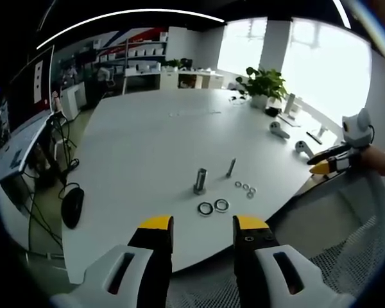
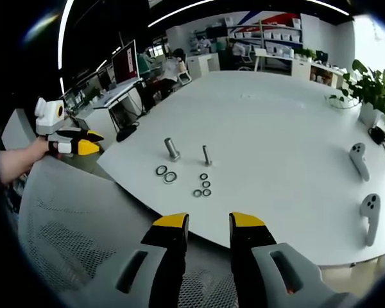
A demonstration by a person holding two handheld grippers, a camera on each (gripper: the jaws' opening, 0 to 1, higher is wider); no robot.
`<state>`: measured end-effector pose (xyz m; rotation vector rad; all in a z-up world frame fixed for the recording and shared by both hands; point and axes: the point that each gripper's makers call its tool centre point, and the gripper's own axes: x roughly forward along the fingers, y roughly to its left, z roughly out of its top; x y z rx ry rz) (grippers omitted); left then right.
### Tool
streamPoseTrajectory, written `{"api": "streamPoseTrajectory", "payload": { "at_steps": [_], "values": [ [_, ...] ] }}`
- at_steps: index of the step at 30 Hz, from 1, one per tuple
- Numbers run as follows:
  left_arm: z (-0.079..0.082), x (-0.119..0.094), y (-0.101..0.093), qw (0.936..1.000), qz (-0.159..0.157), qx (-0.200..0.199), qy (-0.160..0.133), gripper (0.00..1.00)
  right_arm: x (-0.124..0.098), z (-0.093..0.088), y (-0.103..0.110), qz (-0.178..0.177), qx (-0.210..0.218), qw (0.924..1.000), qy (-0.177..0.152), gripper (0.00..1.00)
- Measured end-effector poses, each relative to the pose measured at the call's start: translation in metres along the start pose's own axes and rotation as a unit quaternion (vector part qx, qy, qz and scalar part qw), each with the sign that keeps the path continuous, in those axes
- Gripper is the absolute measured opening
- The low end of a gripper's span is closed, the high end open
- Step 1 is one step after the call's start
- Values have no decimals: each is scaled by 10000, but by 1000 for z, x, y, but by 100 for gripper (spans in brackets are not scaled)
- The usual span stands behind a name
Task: Place the washer onto the threaded stud by aligning its center hole with the stud, sliding it down to the base, and recovering from edge contact or off-axis alignment until the washer reaches the visible bottom stop.
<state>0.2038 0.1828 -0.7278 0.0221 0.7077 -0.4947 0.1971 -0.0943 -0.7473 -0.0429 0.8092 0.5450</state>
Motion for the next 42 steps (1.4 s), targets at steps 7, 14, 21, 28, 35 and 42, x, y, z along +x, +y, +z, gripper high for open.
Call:
{"api": "streamPoseTrajectory", "payload": {
  "at_steps": [7, 14, 21, 28, 35, 42],
  "values": [
    [1, -1, 0, 10000, 22, -2, -19, 35, 0, 0, 0, 22, 16, 10000, 8, 28],
    [1, -1, 1, 10000, 26, 9, -28, 35, 0, -1, 3, 98, -63, 9999, 56, 31],
    [3, -2, 2, 9999, 61, -9, -85, 36, 2, -7, 7, 250, -225, 9988, 354, 35],
    [2, -1, 2, 10000, 52, 7, -48, 37, 9, -4, 6, 376, -768, 9943, 644, 37],
    [3, -1, 2, 10000, 59, -7, -68, 37, 17, 6, 7, 600, -784, 9928, 683, 38],
    [3, -1, 2, 10000, 43, -11, -45, 37, 34, 31, 4, 643, -1107, 9895, 670, 41]
  ]
}}
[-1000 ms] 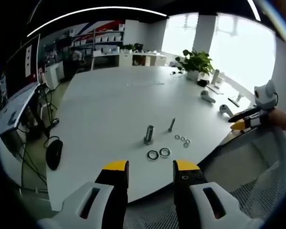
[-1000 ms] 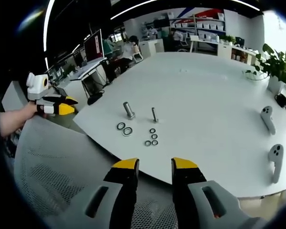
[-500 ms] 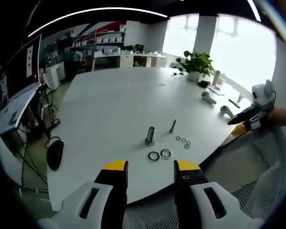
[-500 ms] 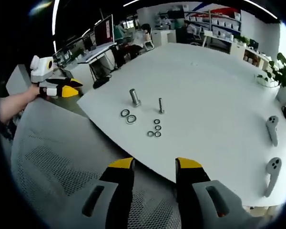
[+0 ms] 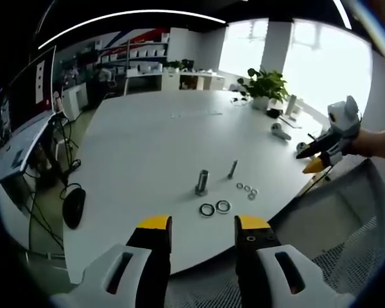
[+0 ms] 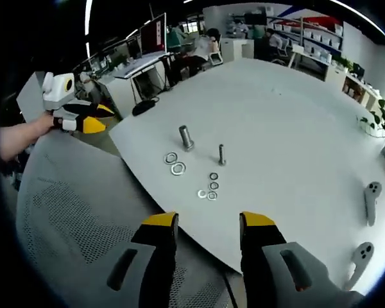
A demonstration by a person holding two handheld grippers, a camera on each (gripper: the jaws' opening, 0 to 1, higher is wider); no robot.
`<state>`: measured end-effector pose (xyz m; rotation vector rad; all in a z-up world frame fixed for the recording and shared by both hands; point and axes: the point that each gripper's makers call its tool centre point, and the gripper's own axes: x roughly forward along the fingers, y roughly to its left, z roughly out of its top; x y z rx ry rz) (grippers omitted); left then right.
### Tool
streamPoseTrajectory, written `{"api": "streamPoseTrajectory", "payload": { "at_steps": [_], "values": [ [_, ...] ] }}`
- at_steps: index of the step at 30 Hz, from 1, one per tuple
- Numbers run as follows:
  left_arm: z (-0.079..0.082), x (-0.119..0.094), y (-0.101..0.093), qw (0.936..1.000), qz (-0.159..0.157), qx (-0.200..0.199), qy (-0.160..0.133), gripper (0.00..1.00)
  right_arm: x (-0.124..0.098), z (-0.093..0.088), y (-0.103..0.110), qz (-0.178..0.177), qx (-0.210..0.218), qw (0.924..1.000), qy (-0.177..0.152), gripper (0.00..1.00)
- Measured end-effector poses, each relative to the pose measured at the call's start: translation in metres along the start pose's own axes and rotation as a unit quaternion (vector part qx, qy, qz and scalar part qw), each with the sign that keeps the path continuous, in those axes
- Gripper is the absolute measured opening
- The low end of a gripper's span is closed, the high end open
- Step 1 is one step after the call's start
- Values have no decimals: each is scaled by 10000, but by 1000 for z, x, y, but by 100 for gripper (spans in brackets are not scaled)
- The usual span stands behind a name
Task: Place the washer onto the threaded stud by aligning its center hole with the stud, sliding it down to the base, and recovering from edge contact or off-axis alignment until the washer reaches the visible bottom stop.
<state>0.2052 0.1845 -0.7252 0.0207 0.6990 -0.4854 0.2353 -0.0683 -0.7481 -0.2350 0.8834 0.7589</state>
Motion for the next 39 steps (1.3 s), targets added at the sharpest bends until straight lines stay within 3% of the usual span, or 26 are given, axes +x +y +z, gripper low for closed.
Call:
{"api": "streamPoseTrajectory", "payload": {
  "at_steps": [7, 15, 29, 39],
  "values": [
    [-1, 0, -1, 10000, -9, 24, 15, 37, 21, 14, 2, 188, -67, 9998, 72, 41],
    [-3, 1, -3, 9999, -38, 76, 66, 37, 46, 6, 17, 373, -805, 9950, 465, 41],
    [-6, 1, -6, 9998, -105, 59, 153, 37, 75, 0, 28, 559, -1186, 9878, 840, 41],
    [-8, 2, -8, 9996, -140, 112, 198, 37, 98, 3, 27, 573, -1209, 9861, 982, 40]
  ]
}}
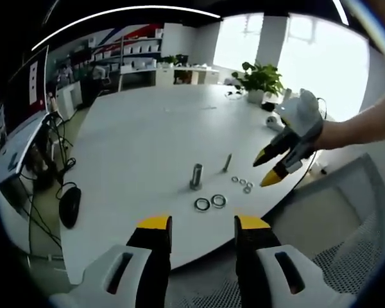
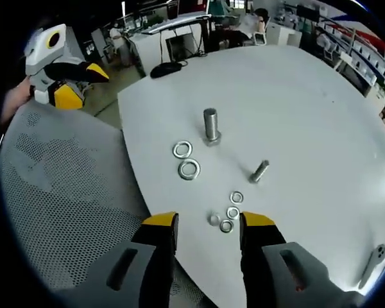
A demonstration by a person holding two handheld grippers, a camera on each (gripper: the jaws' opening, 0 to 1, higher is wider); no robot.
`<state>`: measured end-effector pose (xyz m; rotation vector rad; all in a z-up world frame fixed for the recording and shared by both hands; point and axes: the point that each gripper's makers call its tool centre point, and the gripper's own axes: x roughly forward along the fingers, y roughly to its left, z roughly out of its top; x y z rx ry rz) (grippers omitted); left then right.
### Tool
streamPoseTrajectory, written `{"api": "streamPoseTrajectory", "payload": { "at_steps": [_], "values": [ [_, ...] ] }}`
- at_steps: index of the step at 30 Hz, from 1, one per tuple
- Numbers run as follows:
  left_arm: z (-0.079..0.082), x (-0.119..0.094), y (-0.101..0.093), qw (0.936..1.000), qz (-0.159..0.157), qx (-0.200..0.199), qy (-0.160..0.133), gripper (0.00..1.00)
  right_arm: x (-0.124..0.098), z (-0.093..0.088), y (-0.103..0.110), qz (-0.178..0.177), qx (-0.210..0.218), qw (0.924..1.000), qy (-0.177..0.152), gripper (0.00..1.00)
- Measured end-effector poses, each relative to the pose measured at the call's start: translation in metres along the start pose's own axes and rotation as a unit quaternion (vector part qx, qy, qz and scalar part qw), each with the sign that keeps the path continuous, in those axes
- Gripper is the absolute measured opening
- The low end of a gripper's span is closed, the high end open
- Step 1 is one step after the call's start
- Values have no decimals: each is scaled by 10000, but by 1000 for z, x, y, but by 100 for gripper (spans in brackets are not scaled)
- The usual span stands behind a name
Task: Place the washer onto the threaded stud by aligning its center hole with the stud, sliding it down to the base, and recovering from edge contact or off-axis alignment until the washer reaches the visible bottom stop.
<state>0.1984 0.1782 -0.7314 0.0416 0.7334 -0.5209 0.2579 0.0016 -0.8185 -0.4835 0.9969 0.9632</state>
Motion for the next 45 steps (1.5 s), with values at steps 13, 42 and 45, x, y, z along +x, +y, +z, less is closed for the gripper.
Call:
{"api": "streamPoseTrajectory", "payload": {
  "at_steps": [13, 42, 45],
  "values": [
    [1, 1, -4, 9999, -110, 16, -37, 36, 23, 12, 7, 97, -480, 9986, 205, 37],
    [0, 0, -1, 10000, -48, -5, 2, 36, 83, 20, 38, 415, -1424, 9840, 983, 35],
    [0, 1, -1, 10000, -51, -10, 17, 36, 85, 21, 36, 402, -1446, 9836, 1004, 35]
  ]
}}
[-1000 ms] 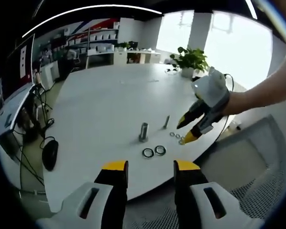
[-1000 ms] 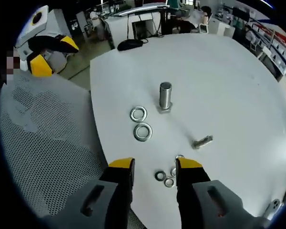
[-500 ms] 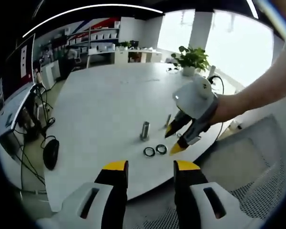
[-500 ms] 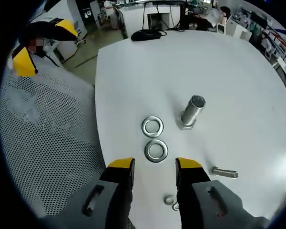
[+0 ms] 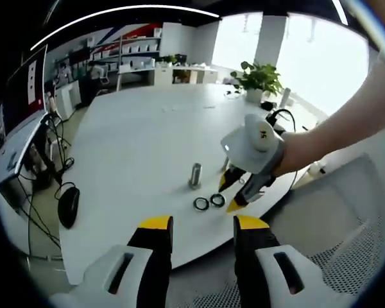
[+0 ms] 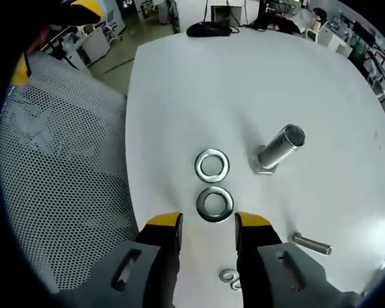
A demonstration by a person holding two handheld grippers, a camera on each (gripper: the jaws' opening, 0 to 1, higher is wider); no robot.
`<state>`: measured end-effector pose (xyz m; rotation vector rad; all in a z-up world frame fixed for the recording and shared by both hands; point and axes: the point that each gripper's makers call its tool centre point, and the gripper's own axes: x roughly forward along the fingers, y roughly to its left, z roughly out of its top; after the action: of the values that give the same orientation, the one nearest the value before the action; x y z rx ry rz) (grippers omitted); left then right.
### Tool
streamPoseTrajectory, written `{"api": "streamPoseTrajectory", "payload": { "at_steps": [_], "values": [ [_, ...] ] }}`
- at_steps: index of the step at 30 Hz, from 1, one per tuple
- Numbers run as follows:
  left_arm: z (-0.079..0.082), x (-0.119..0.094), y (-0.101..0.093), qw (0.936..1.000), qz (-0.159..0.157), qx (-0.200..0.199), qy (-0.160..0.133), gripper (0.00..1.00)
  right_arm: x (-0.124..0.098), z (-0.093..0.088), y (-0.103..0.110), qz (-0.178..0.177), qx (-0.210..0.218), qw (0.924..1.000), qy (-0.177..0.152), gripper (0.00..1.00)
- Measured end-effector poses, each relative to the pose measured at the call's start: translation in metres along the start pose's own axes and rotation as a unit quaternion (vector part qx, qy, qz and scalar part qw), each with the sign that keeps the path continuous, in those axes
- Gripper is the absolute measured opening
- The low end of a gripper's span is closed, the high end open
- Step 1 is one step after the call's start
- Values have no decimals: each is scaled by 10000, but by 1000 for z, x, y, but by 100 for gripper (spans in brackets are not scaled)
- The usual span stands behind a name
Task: Place the washer onto the threaded stud by aligning its center hole with the stud, sliding it down to the base, and recovering from edge contact or off-axis alignment until the washer reaches the visible bottom stop.
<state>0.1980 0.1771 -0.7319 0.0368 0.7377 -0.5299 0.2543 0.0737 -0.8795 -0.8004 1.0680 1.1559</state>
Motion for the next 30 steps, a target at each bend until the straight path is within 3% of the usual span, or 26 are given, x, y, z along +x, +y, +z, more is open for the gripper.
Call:
{"api": "streamPoseTrajectory", "payload": {
  "at_steps": [8, 21, 30],
  "values": [
    [1, 0, 0, 10000, 6, -14, -24, 36, 0, 2, 0, -89, -311, 9994, 77, 35],
    [0, 0, -2, 10000, -37, 3, 4, 36, 2, 3, -2, -111, -176, 9997, 119, 35],
    [-1, 1, -2, 10000, -60, 6, 21, 36, 3, 4, 0, -112, -263, 9984, 490, 37]
  ]
}}
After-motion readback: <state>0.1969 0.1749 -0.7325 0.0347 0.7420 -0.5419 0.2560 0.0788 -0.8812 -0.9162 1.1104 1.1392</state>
